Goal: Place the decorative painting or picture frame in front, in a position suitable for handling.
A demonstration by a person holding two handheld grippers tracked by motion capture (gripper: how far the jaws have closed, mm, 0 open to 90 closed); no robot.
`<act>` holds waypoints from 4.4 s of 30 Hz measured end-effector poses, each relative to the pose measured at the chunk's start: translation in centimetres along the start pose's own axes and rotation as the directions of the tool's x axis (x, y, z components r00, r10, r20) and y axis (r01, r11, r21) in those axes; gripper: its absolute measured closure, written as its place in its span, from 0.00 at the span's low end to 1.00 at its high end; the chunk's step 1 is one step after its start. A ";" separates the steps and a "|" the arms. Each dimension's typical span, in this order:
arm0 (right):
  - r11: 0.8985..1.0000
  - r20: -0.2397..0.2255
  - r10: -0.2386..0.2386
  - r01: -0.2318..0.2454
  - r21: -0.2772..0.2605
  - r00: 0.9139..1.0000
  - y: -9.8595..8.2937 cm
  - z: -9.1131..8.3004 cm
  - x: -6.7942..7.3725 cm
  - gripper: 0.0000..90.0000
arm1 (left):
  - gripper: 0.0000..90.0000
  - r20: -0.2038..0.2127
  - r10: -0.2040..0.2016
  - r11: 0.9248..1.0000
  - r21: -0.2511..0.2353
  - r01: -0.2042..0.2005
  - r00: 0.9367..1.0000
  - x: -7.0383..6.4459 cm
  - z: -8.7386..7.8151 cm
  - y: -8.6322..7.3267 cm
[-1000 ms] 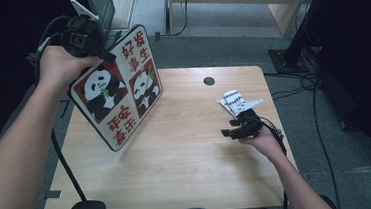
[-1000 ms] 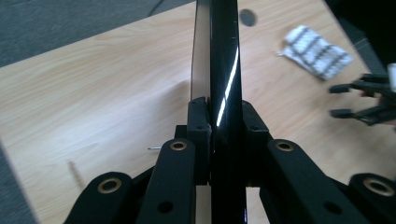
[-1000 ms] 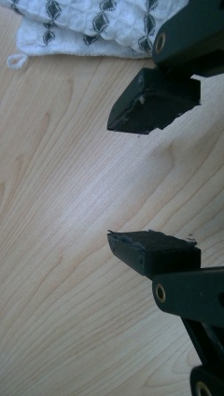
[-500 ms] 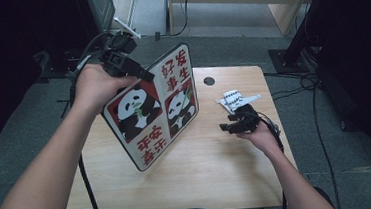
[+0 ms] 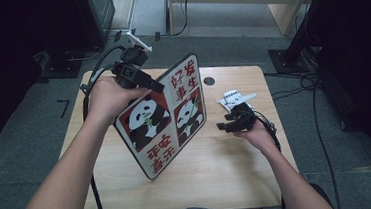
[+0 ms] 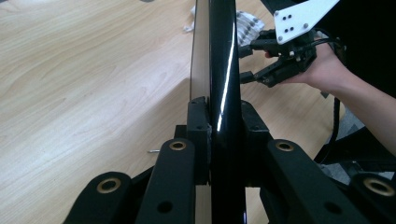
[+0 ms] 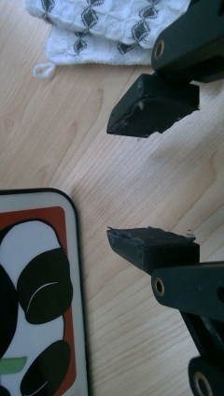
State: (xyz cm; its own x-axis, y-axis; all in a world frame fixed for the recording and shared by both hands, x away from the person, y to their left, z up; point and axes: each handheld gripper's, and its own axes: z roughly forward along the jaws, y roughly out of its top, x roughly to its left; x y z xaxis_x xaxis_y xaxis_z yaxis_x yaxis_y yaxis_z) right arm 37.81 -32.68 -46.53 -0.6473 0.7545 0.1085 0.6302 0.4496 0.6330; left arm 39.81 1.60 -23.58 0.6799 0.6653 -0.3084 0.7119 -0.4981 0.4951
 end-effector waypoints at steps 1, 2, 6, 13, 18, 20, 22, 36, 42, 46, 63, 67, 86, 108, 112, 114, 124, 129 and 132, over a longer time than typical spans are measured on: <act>1.000 0.000 0.000 0.000 0.000 1.000 0.0 0.0 0.0 0.49 | 0.88 0.002 0.000 1.000 0.000 0.000 1.000 0.0 0.0 -0.1; 1.000 -0.001 -0.002 0.002 0.001 1.000 0.0 0.0 0.0 0.49 | 0.88 0.004 -0.001 1.000 -0.004 0.001 1.000 0.1 0.0 -0.1; 1.000 -0.011 -0.007 0.007 0.005 1.000 0.0 0.1 0.0 0.49 | 0.88 0.002 0.001 1.000 -0.007 -0.001 1.000 0.3 0.1 -0.2; 1.000 -0.014 0.004 -0.004 0.008 1.000 0.0 0.2 -0.2 0.48 | 0.86 0.000 -0.018 1.000 -0.009 0.018 1.000 1.1 0.1 -0.4; 1.000 -0.014 0.008 -0.008 0.008 1.000 0.0 0.2 -0.3 0.48 | 0.66 -0.011 -0.028 1.000 -0.011 0.028 1.000 1.5 0.1 -0.3; 1.000 -0.014 0.006 -0.006 0.010 1.000 0.0 0.3 -0.3 0.48 | 0.62 -0.031 -0.029 1.000 0.006 0.029 0.999 1.5 0.3 -0.3; 1.000 -0.014 0.005 -0.005 0.009 1.000 0.0 0.3 -0.3 0.48 | 0.57 -0.024 -0.038 0.999 -0.019 0.038 0.999 1.7 0.2 -0.2; 1.000 -0.027 -0.006 0.006 0.014 1.000 0.1 0.4 -0.4 0.48 | 0.43 0.013 -0.046 0.991 -0.124 0.047 0.999 2.5 -2.0 -0.7; 1.000 -0.029 0.003 -0.003 0.009 1.000 0.1 0.1 -0.7 0.48 | 0.41 0.014 -0.047 0.982 -0.180 0.049 0.999 3.2 -4.0 -1.3; 1.000 -0.031 0.010 -0.010 0.005 0.999 0.1 -0.1 -1.0 0.48 | 0.41 -0.018 -0.051 0.977 -0.210 0.046 0.999 3.8 -5.2 -2.0; 0.999 0.006 0.042 -0.041 -0.032 0.999 0.4 -0.9 -2.4 0.47 | 0.41 -0.029 -0.115 0.965 -0.238 0.105 0.993 8.7 -5.3 -7.6; 0.999 0.012 0.040 -0.040 -0.034 0.999 0.7 -0.9 -2.8 0.47 | 0.41 -0.020 -0.115 0.963 -0.247 0.107 0.993 9.4 -5.0 -8.8; 0.995 0.087 0.095 -0.092 -0.047 0.992 0.9 -1.7 -6.8 0.48 | 0.43 0.016 -0.106 0.967 -0.232 0.107 0.994 9.4 -2.1 -13.8; 0.981 0.157 0.196 -0.192 -0.040 0.968 0.1 0.1 -11.1 0.49 | 0.42 0.028 -0.110 0.959 -0.259 0.114 0.994 7.9 -0.8 -20.6; 0.980 0.156 0.200 -0.199 -0.022 0.967 0.0 0.9 -11.2 0.52 | 0.41 0.035 -0.105 0.959 -0.260 0.110 0.994 7.9 -0.7 -21.4; 0.980 0.153 0.197 -0.196 -0.019 0.968 0.0 1.1 -11.2 0.54 | 0.41 0.027 -0.110 0.959 -0.260 0.114 0.994 7.9 -0.7 -21.7; 0.982 0.135 0.188 -0.189 -0.001 0.973 0.1 2.1 -10.9 0.69 | 0.41 0.032 -0.118 0.950 -0.289 0.122 0.992 6.9 -1.1 -23.2; 0.978 0.115 0.205 -0.208 0.013 0.972 0.0 2.5 -10.9 0.76 | 0.41 0.033 -0.108 0.950 -0.291 0.113 0.994 6.6 -1.2 -23.2; 0.976 0.101 0.216 -0.219 0.015 0.971 -0.1 2.5 -11.0 0.83 | 0.40 0.036 -0.105 0.949 -0.294 0.111 0.994 6.3 -1.2 -23.1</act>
State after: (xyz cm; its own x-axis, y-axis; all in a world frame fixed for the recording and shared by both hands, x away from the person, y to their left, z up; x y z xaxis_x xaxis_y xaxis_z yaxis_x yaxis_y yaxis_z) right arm 45.95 -39.80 -49.75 -0.4486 0.8785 0.1646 0.7629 0.2804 0.5826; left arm 27.42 17.95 -36.02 0.6072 0.6937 -0.3874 0.6997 -0.2359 0.6744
